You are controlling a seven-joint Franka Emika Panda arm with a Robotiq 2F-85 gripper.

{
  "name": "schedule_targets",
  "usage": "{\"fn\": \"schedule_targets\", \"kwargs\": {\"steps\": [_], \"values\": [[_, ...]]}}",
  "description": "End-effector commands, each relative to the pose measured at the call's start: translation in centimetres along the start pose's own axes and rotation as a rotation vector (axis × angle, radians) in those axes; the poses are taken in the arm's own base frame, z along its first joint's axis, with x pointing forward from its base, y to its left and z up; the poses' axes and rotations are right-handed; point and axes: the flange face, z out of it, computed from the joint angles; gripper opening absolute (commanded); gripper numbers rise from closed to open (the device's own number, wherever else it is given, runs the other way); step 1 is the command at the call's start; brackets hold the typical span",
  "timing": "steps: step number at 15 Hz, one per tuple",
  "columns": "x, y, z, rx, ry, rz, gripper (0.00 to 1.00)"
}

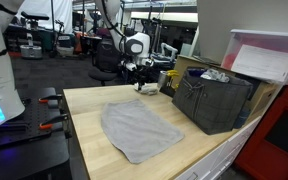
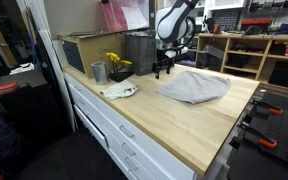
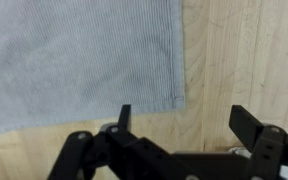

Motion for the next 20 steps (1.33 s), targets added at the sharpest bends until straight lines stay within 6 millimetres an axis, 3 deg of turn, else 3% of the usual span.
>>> {"fn": "schedule_targets", "kwargs": {"steps": [1,5,10,11,12,20], "values": [[4.8,-0.2,3.5,0.022,-0.009,0.012,1.0],[6.9,-0.5,7.6,0.029,-0.065,0.035,1.0],[7.0,-0.7,10.9,0.068,-0.186,0.107,1.0],[6.7,-0.5,11.4,0.061,-0.207,0.134,0.75],[6.5,-0.2,11.7,0.058,-0.229,0.161,0.74],[6.4,0.3,9.5,0.043,-0.286,0.34,0.15]]}}
